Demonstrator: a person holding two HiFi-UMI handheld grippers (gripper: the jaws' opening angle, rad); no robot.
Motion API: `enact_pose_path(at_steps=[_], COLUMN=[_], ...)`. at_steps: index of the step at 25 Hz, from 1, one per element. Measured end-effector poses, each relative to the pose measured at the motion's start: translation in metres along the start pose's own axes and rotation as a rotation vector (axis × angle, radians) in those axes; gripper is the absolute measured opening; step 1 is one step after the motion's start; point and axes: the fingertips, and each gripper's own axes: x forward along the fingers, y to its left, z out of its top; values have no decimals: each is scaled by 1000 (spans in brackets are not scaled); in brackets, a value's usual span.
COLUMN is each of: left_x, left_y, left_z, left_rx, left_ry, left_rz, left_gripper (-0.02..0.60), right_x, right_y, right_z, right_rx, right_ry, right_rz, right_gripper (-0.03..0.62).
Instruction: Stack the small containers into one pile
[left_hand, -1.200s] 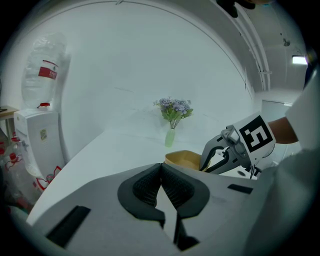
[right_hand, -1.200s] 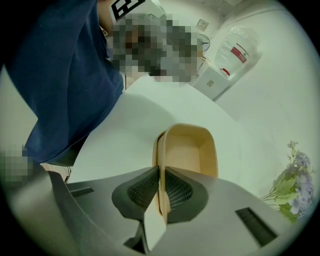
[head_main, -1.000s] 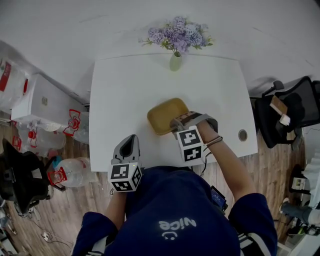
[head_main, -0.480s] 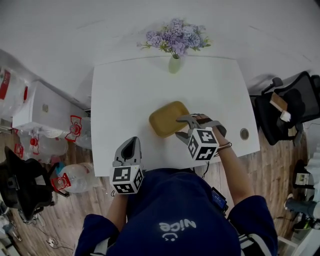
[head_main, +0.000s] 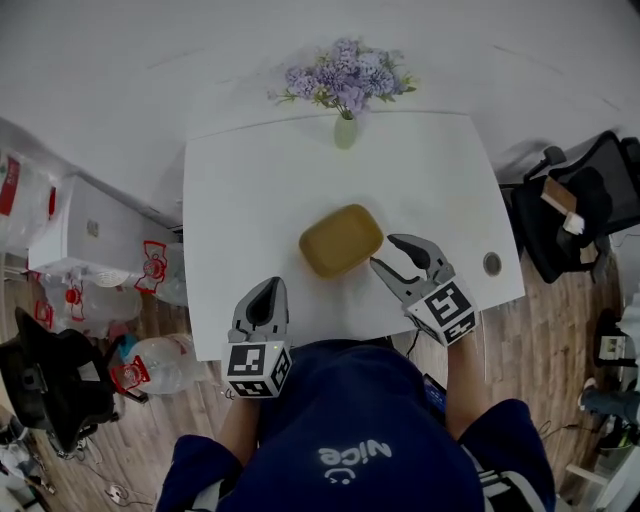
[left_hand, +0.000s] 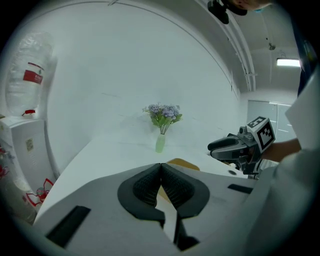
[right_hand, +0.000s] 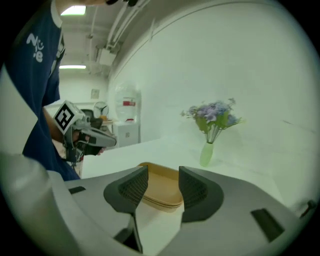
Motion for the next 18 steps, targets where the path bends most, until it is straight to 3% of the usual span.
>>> enact_pose_path(at_steps=[5,12,18], left_x=[2,5,4], left_y=[-3,-7,-1], left_z=[3,6,9], left_rx=[14,22,5], left_ry=[-12,-33,-53], left_rz=[-12,-4,13], left_gripper=[18,18,18], right_x=[-30,-66,-76], right_y=[-17,-33,-38], right_z=[-2,-28,-32], right_rx=[157,281,303], right_ry=[-128,-179,-202], right_rz=[-160,-355,-348], right_gripper=[176,176,176])
